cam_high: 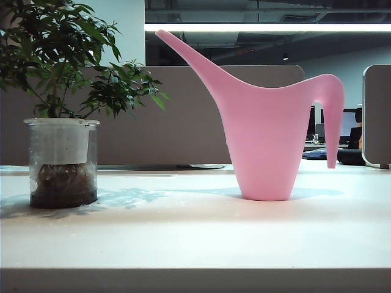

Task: Pick up the watering can from the table, water the potted plant, and put the can back.

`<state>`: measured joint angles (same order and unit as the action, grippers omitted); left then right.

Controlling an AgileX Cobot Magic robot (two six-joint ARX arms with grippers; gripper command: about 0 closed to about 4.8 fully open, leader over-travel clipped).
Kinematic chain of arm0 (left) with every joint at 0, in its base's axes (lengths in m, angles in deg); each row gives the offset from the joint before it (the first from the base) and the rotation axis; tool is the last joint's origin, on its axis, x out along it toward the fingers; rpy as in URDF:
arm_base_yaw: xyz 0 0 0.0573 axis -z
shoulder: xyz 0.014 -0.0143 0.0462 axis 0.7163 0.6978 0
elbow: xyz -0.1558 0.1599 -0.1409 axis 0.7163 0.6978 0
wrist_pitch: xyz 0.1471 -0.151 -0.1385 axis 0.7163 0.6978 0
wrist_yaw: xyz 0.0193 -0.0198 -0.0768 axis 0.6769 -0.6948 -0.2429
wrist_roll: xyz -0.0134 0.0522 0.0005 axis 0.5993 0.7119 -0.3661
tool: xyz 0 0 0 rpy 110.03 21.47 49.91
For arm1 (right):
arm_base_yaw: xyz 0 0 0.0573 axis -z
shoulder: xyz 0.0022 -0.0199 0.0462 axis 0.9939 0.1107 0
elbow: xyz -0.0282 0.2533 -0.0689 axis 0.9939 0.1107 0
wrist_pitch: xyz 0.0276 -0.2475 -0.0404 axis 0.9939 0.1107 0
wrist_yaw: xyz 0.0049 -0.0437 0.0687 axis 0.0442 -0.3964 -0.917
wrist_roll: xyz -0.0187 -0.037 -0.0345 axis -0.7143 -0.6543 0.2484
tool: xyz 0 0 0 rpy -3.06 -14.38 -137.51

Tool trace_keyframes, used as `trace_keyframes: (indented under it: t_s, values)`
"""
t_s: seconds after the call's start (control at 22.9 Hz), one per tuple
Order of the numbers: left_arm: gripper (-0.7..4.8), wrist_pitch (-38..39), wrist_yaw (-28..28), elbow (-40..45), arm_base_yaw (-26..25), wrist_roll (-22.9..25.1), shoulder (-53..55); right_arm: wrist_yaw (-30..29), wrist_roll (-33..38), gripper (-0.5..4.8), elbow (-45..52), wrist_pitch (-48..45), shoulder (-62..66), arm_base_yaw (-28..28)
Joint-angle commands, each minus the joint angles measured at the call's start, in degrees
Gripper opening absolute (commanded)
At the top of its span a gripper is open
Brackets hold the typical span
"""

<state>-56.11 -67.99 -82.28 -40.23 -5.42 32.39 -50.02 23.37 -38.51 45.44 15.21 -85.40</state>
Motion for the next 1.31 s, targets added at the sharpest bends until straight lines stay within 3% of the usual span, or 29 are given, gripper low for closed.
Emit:
trace_keyframes:
  t_s: [0.04, 0.39, 0.57, 0.65, 0.83, 0.92, 1.0, 1.09, 1.31]
  values:
    - [-0.05, -0.79, 0.22, -0.24, -0.11, 0.07, 0.02, 0.07, 0.17, -0.01, 0.24, -1.36, -0.13, 0.02]
    - [-0.05, -0.83, 0.17, -0.74, -0.11, -0.35, 0.02, -0.02, 0.61, -0.01, 0.02, -2.84, -0.13, 0.0]
    - [-0.05, -0.46, 0.11, -5.86, -0.07, -1.38, 0.07, 0.11, 8.33, -0.02, -4.96, -2.89, -0.07, -0.17]
    - [-0.05, 2.29, 0.13, -12.22, -0.07, -1.44, 1.73, 0.07, 10.82, -0.02, -11.87, 0.24, 0.61, -0.17]
    - [-0.05, 6.97, -1.51, -24.98, -0.04, -1.46, 10.56, -0.04, 8.04, -0.02, -25.03, 9.68, 5.42, -0.17]
    - [-0.05, 8.44, -4.44, -29.59, -0.04, -1.46, 14.27, -0.02, 4.24, -0.02, -29.48, 12.57, 8.55, -0.15]
    - [-0.05, 14.64, -11.98, -39.21, -0.04, -1.44, 22.6, 0.37, 2.29, -0.02, -35.12, 14.53, 15.21, -0.15]
    - [-0.05, 17.9, -15.63, -43.67, -0.04, -1.42, 27.19, 2.67, 2.29, -0.02, -37.16, 14.75, 19.52, -0.15]
    - [-0.05, 21.86, -16.68, -49.18, 2.95, -0.35, 33.18, 4.17, 0.17, -0.02, -38.34, 14.71, 32.06, -0.13]
